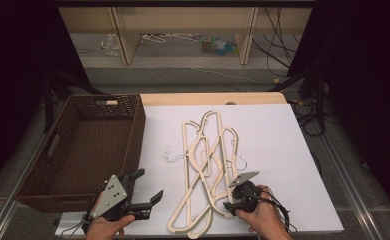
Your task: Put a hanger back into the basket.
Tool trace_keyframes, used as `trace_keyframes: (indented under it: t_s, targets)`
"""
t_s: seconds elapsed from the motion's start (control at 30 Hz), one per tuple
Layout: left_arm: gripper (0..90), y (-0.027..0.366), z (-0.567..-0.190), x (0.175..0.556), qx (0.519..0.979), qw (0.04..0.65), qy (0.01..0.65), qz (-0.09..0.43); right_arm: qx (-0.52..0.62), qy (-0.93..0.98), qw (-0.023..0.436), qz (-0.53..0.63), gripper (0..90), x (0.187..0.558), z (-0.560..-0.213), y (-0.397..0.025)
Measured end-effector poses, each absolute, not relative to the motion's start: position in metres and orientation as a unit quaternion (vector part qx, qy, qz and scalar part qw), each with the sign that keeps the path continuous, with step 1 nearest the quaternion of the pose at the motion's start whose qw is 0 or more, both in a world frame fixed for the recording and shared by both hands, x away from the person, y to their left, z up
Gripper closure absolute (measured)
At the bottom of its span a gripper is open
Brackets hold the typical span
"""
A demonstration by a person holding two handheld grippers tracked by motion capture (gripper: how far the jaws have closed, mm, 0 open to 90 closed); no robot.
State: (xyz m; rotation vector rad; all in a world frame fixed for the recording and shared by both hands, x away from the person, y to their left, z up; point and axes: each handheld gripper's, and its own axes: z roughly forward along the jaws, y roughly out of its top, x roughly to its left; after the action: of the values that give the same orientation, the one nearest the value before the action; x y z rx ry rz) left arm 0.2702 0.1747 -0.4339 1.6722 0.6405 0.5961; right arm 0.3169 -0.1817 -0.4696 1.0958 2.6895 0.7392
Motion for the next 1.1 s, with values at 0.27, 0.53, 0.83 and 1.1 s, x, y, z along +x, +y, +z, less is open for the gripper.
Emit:
trace_keyframes:
  t_s: [0.27,0.53,0.83,1.1]
  targets:
    - [15.9,0.174,-0.434,0.27,0.717,0.588,0.276,0.254,0.376,0.893,0.053,0.243,58.9,0.321,-0.468,-0.185]
    - [16.0,0.174,-0.434,0.269,0.718,0.588,0.274,0.254,0.388,0.888,0.039,0.245,70.9,0.324,-0.466,-0.201]
    - [16.0,0.173,-0.434,0.269,0.721,0.585,0.27,0.256,0.369,0.902,0.045,0.222,77.4,0.326,-0.462,-0.214]
    - [16.2,0.168,-0.436,0.271,0.733,0.573,0.261,0.259,0.344,0.914,0.048,0.21,79.7,0.328,-0.453,-0.228]
